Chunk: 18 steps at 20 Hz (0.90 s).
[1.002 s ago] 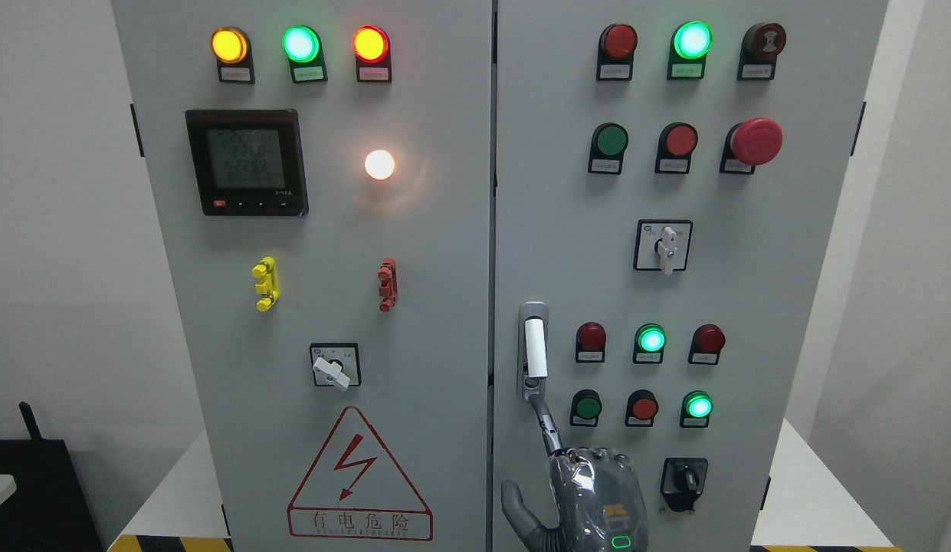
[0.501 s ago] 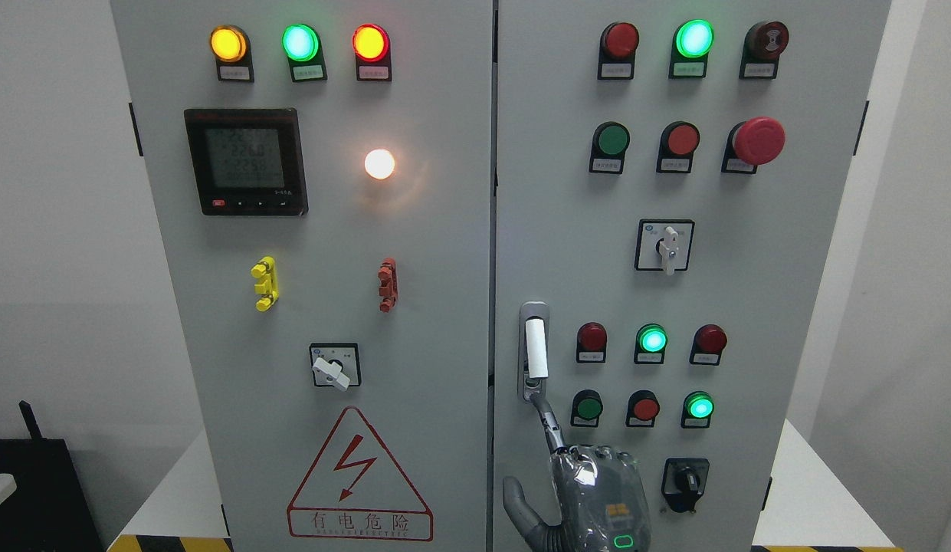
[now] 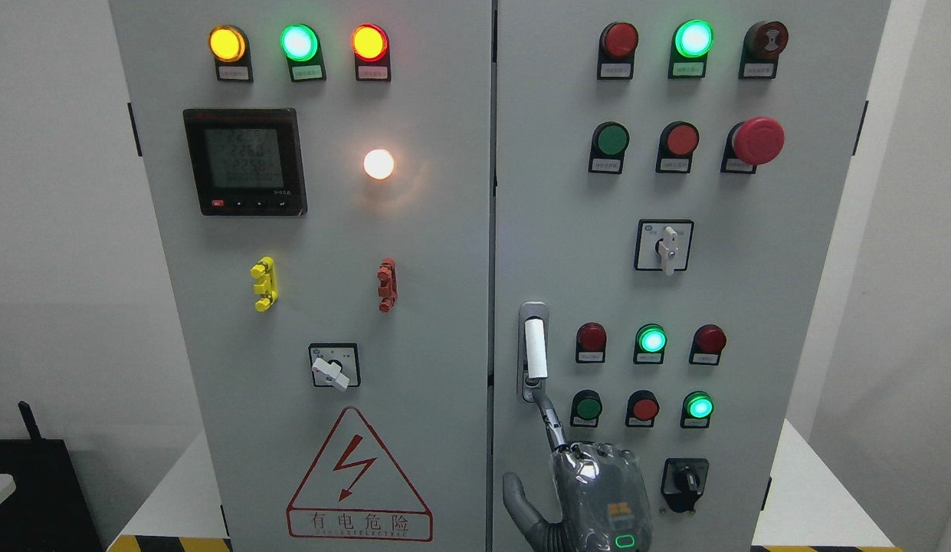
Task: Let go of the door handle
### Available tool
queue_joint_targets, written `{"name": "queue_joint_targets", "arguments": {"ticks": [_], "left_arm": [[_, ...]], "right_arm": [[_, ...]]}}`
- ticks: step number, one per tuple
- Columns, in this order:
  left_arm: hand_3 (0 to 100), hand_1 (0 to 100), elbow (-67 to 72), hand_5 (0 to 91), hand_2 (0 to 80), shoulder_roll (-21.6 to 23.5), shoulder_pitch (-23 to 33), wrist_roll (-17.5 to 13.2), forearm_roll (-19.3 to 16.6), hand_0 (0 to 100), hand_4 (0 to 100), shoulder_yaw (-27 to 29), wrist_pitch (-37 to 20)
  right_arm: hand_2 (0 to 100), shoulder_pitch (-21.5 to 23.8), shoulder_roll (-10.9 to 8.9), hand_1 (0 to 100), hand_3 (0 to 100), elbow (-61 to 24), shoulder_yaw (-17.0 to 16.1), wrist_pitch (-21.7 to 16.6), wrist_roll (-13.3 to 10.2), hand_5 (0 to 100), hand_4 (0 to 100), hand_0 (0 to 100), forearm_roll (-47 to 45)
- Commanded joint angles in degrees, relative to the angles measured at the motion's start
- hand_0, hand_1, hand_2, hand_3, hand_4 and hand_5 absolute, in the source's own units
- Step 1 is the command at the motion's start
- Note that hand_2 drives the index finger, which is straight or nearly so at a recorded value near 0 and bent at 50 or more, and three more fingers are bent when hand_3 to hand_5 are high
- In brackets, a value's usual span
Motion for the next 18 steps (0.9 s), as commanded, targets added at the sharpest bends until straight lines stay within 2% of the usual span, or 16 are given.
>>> {"name": "queue_joint_targets", "arguments": {"ticks": [1, 4, 6, 7, 9, 11, 13, 18], "left_arm": [[0, 39, -0.5, 0.0, 0.0, 0.0, 0.0, 0.0, -1.6, 12, 0, 0.0, 0.0], [0, 39, -0.5, 0.0, 0.0, 0.0, 0.0, 0.0, -1.6, 12, 0, 0.0, 0.0], [0, 39, -0.5, 0.0, 0.0, 0.0, 0.0, 0.0, -1.6, 12, 0, 0.0, 0.0], [0, 39, -0.5, 0.0, 0.0, 0.0, 0.0, 0.0, -1.6, 12, 0, 0.0, 0.0], [0, 39, -0.5, 0.0, 0.0, 0.0, 0.0, 0.0, -1.6, 12, 0, 0.0, 0.0], [0, 39, -0.5, 0.0, 0.0, 0.0, 0.0, 0.0, -1.6, 12, 0, 0.0, 0.0], [0, 39, -0.5, 0.0, 0.0, 0.0, 0.0, 0.0, -1.6, 12, 0, 0.0, 0.0], [0, 39, -0.5, 0.0, 0.0, 0.0, 0.0, 0.0, -1.6, 12, 0, 0.0, 0.0]], "right_arm": [[45, 0.2, -0.13, 42, 100, -0.1, -0.3, -1.3, -1.3, 100, 100, 42, -0.2], [60, 0.2, -0.04, 43, 100, -0.1, -0.6, -1.6, -1.3, 100, 100, 50, -0.2], [64, 0.2, -0.13, 43, 100, -0.1, -0.6, -1.7, -1.2, 100, 100, 53, -0.2], [70, 0.2, -0.04, 41, 100, -0.1, -0.6, -1.9, -1.3, 100, 100, 57, -0.2], [76, 0.2, -0.04, 39, 100, -0.1, -0.7, -1.9, -1.3, 100, 100, 58, -0.2], [82, 0.2, -0.04, 38, 100, -0.1, -0.9, -1.9, -1.2, 100, 100, 53, -0.3], [89, 0.1, 0.05, 32, 100, -0.1, -0.9, -1.9, -1.2, 100, 100, 50, -0.3], [96, -0.2, 0.05, 30, 100, -0.1, -1.0, -1.9, -1.2, 100, 100, 40, -0.7]]}}
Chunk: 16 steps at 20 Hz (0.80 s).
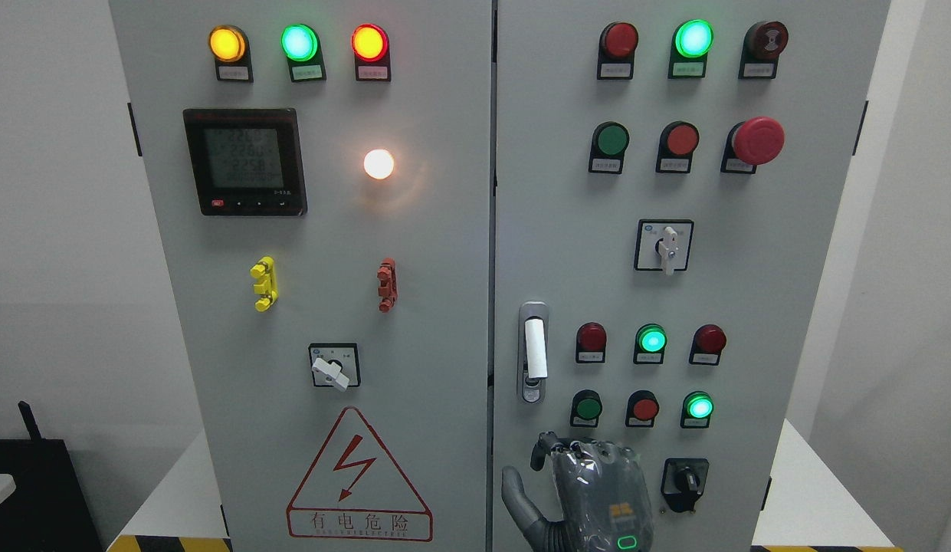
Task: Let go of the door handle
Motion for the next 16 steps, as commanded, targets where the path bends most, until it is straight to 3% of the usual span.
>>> {"name": "queue_joint_targets", "arguments": {"ticks": [1, 16], "left_arm": [[0, 39, -0.5, 0.0, 0.0, 0.0, 0.0, 0.0, -1.6, 12, 0, 0.0, 0.0], [0, 39, -0.5, 0.0, 0.0, 0.0, 0.0, 0.0, -1.6, 12, 0, 0.0, 0.0]], "right_arm": [[97, -0.3, 0.07, 31, 100, -0.1, -0.3, 0.0, 0.0, 100, 100, 37, -0.3], [100, -5.4, 0.07, 34, 100, -0.9, -1.8, 0.1, 0.0, 99, 100, 31, -0.9]]}}
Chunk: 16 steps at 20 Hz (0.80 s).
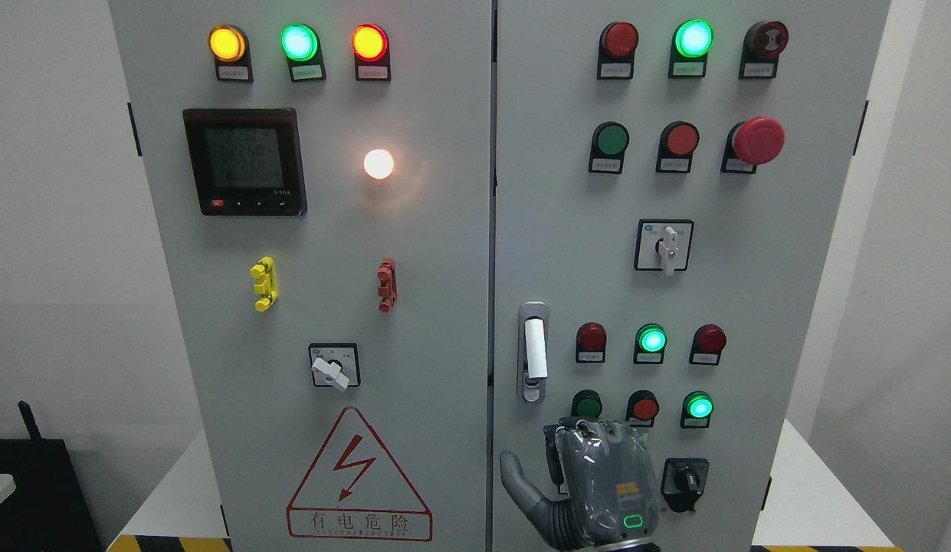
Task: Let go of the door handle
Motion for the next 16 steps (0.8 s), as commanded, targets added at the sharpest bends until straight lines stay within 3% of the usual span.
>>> {"name": "queue_joint_targets", "arguments": {"ticks": [1, 16], "left_arm": [[0, 39, -0.5, 0.0, 0.0, 0.0, 0.0, 0.0, -1.6, 12, 0, 0.0, 0.0], [0, 39, -0.5, 0.0, 0.0, 0.0, 0.0, 0.0, -1.6, 12, 0, 0.0, 0.0]], "right_arm": [[100, -2.1, 0.04, 35, 100, -0.5, -1.0, 0.1, 0.0, 99, 100, 31, -0.2], [100, -5.3, 0.04, 40, 100, -0.7, -1.0, 0.0, 0.3, 99, 100, 30, 0.1]]}}
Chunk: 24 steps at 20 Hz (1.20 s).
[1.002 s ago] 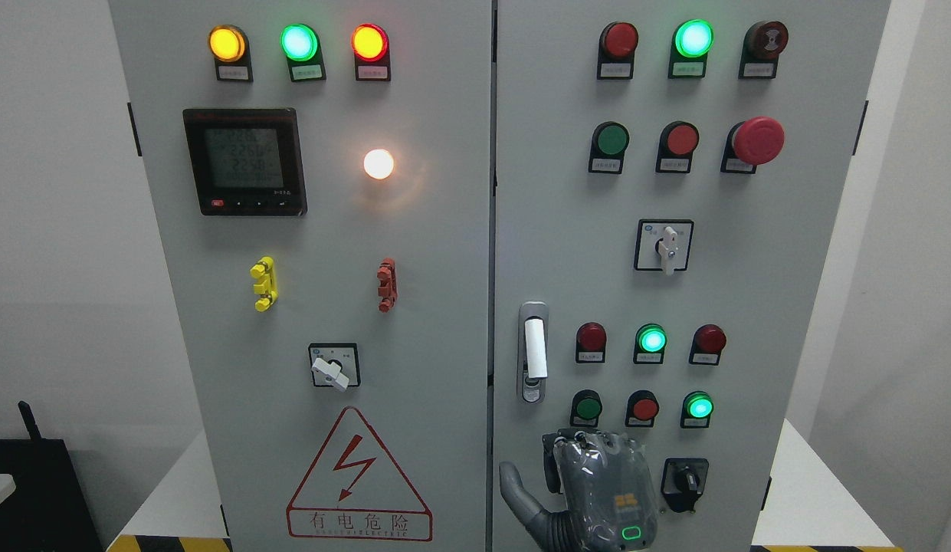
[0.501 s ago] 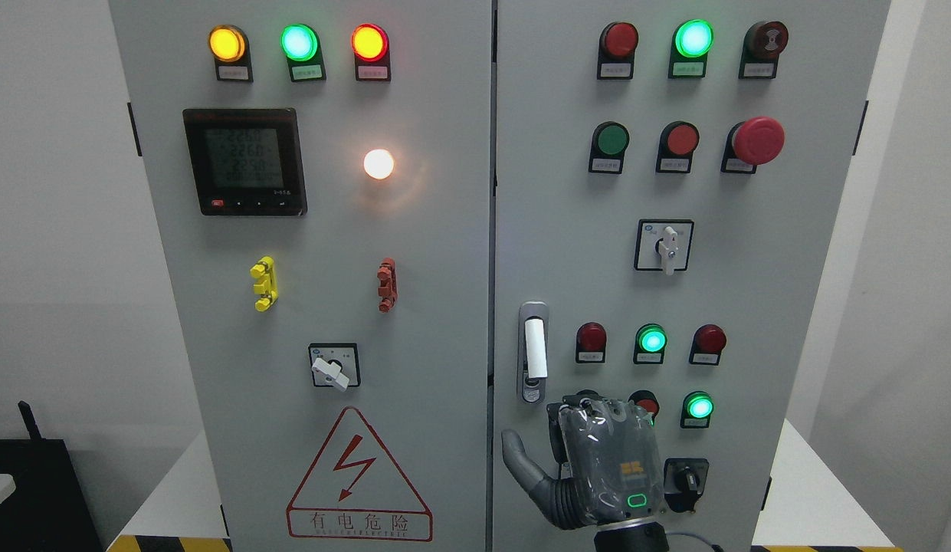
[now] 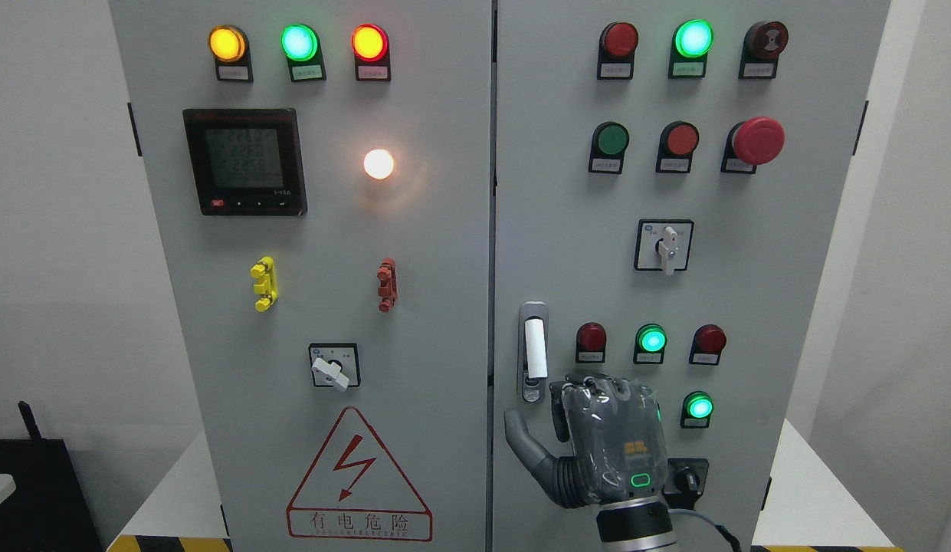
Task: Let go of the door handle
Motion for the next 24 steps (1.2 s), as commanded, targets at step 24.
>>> {"name": "queue_joint_targets", "arguments": {"ticks": [24], "left_arm": [[0, 39, -0.5, 0.0, 0.0, 0.0, 0.0, 0.0, -1.6, 12, 0, 0.0, 0.0]], "right_arm": [[100, -2.5, -0.08, 48, 100, 1.0, 0.0, 0.2, 0.7, 99, 100, 34, 0.9]]}}
